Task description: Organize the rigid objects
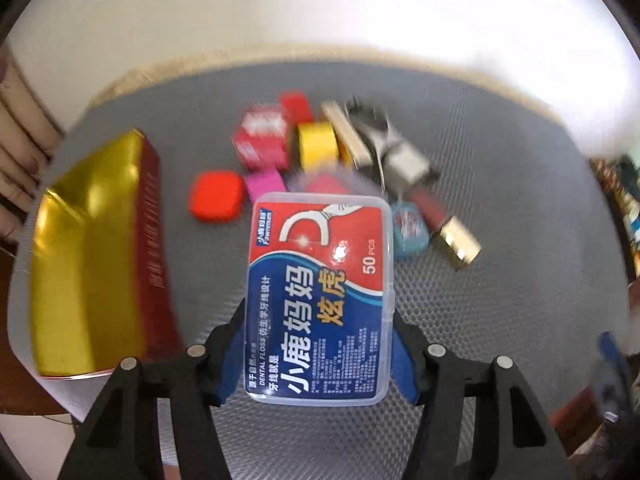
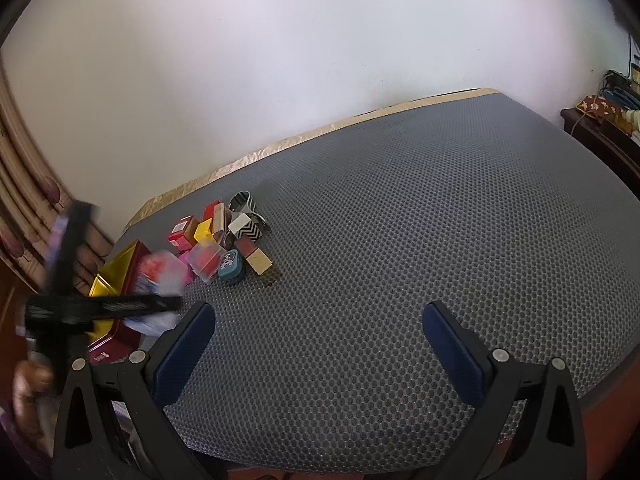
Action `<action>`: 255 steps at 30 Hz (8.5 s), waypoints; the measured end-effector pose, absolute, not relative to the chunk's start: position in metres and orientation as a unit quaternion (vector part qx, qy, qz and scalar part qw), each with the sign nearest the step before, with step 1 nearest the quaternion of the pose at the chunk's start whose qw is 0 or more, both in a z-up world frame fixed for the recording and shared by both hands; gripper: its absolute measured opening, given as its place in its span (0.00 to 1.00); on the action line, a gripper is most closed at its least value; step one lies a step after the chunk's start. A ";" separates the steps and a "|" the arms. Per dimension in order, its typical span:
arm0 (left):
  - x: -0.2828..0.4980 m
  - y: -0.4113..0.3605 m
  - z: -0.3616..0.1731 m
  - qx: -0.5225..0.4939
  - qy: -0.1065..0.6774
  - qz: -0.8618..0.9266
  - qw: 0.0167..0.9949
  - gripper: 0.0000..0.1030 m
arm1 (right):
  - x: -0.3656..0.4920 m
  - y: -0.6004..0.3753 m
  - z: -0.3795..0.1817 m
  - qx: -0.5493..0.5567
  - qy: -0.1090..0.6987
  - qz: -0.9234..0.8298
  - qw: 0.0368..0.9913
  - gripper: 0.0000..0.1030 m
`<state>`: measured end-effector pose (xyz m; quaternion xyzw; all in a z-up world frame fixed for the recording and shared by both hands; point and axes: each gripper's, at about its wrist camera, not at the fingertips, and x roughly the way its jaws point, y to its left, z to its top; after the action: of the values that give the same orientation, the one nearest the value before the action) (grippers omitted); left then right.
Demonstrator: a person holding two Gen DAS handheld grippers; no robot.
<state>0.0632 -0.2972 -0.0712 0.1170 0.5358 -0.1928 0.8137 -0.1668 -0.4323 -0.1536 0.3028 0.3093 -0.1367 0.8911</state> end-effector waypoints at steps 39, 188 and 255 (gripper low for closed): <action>0.094 -0.086 -0.054 0.007 0.484 -0.061 0.873 0.63 | -0.039 -0.394 -0.172 0.078 0.436 0.003 0.897 0.99; 0.026 -0.024 -0.098 -0.074 0.532 -0.049 0.842 0.64 | 0.129 -0.113 -0.128 0.106 0.568 0.211 0.788 0.66; 0.081 -0.330 -0.146 0.121 0.495 -0.348 0.787 0.30 | -0.118 -0.481 -0.205 0.141 0.425 -0.153 0.881 0.83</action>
<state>0.0808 -0.3301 -0.1464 0.1208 0.4949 -0.3477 0.7872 -0.1180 -0.4813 -0.2050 0.1408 0.4249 -0.1531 0.8810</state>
